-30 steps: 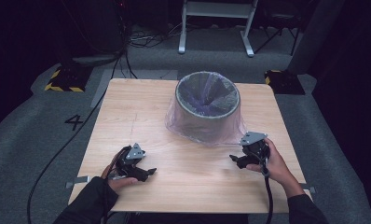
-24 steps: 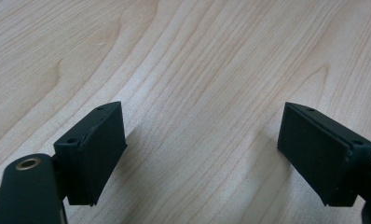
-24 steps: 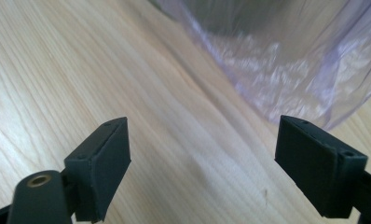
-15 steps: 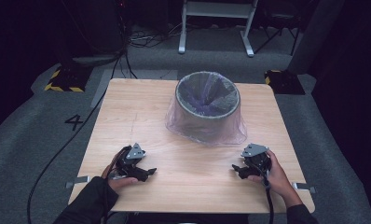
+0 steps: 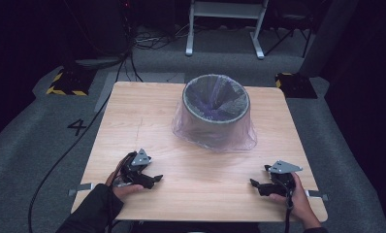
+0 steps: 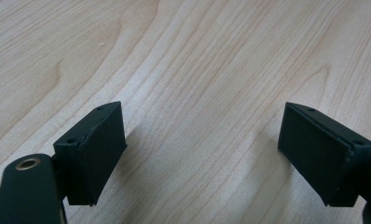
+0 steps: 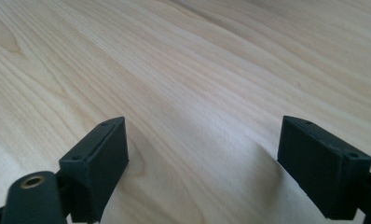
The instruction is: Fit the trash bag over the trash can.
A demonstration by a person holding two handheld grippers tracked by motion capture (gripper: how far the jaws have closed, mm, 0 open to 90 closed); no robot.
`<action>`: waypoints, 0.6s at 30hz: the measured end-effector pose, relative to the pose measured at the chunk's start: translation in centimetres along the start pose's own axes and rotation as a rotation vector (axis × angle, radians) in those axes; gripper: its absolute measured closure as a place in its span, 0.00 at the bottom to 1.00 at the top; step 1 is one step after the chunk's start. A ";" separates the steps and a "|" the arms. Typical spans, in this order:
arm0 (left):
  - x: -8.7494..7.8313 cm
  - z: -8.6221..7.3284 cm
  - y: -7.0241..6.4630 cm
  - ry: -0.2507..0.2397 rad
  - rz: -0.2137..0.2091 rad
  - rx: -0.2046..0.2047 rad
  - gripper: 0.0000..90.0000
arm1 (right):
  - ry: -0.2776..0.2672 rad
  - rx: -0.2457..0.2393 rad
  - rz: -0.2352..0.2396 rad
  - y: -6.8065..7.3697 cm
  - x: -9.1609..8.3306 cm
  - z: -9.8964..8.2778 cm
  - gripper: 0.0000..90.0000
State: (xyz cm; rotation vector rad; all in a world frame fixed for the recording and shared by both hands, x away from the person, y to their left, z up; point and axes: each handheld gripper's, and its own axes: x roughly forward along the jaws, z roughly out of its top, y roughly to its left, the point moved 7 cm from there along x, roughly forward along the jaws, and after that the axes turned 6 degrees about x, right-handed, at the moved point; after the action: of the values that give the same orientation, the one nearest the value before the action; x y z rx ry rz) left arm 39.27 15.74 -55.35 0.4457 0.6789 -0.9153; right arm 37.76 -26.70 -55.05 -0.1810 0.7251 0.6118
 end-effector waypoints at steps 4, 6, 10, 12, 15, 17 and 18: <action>0.0 0.0 0.0 0.000 0.000 0.000 0.16 | 0.004 0.042 -0.016 -0.5 -1.0 -1.0 0.18; 0.0 0.0 0.0 0.000 0.000 0.000 0.16 | 0.003 0.044 -0.022 -0.7 -1.4 -1.3 0.18; 0.0 0.0 0.0 0.000 0.000 0.001 0.16 | 0.002 0.045 -0.023 -0.8 -1.7 -1.5 0.17; 0.0 0.0 0.0 0.000 -0.002 0.001 0.16 | 0.003 0.047 -0.026 -0.9 -1.7 -1.5 0.17; 0.0 0.0 0.0 0.000 -0.003 0.001 0.16 | 0.004 0.049 -0.025 -0.9 -1.7 -1.6 0.17; 0.0 0.0 0.0 0.000 -0.004 0.002 0.16 | 0.005 0.045 -0.025 -0.9 -1.6 -1.5 0.16; 0.0 0.0 0.0 0.000 -0.004 0.003 0.16 | 0.004 0.040 -0.023 -0.9 -1.6 -1.5 0.16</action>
State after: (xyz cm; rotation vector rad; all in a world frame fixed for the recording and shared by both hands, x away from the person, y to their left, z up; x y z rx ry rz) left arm 39.30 15.69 -55.35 0.4471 0.6792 -0.9198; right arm 36.48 -28.67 -55.15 -0.1530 0.7372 0.5747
